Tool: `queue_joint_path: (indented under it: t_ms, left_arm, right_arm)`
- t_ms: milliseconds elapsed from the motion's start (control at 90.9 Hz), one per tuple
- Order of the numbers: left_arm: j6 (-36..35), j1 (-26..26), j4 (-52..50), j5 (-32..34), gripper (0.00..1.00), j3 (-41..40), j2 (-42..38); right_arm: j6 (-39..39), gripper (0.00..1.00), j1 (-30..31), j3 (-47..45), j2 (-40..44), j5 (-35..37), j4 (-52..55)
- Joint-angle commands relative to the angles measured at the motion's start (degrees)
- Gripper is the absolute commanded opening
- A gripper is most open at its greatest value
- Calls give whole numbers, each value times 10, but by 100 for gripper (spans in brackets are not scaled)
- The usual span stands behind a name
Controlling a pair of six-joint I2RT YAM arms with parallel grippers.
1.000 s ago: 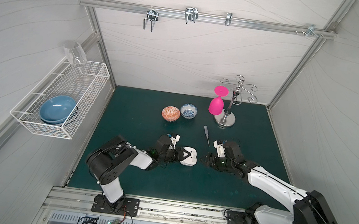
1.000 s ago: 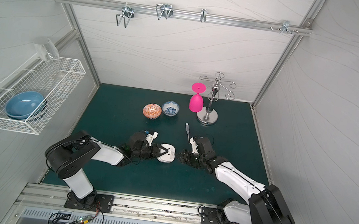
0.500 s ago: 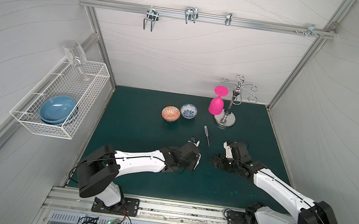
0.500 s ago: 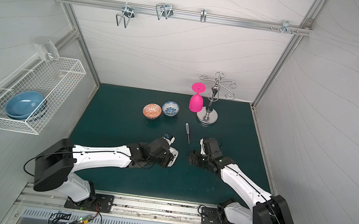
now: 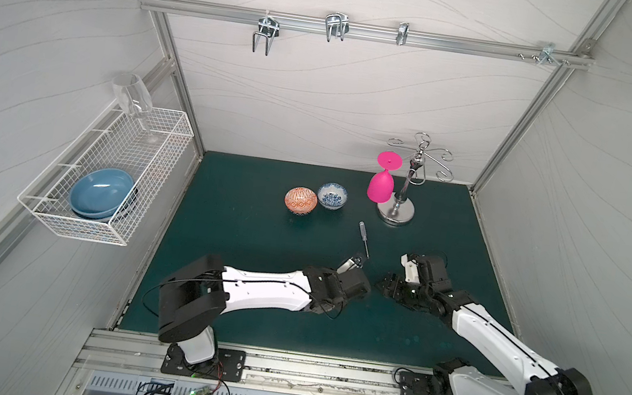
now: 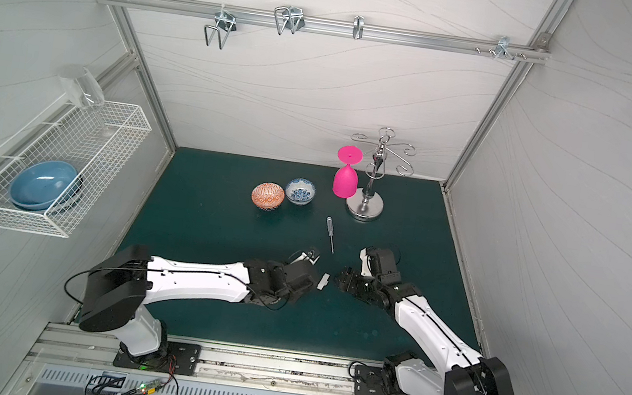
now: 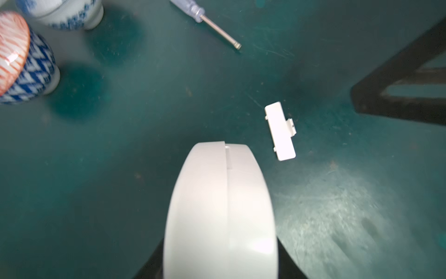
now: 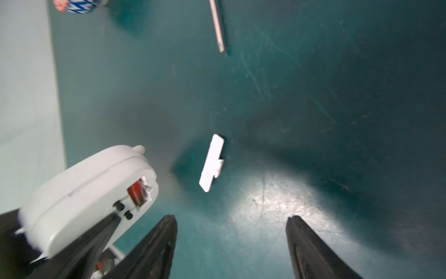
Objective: Remove the battery from the alarm
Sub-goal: Remove the cover from the alarm, then place the alarm at the center of the board.
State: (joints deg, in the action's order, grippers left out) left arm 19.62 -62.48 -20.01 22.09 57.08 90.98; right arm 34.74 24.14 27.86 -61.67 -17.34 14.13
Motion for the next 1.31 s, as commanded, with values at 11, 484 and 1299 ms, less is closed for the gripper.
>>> queue_joint_path:
  t_ms: [11,484,1299]
  left_arm:
    - [70,81,116,-187,22,-61,-82]
    - [334,270,511,-591,25,-200,47]
    - [225,314,173,-482,49,-305,-169]
  right_arm:
    - [15,78,-5,-11,17,-89,-66]
    - [17,78,40,23,-80,-155,-112]
    - [-265,84,104,304,-333,-69,62]
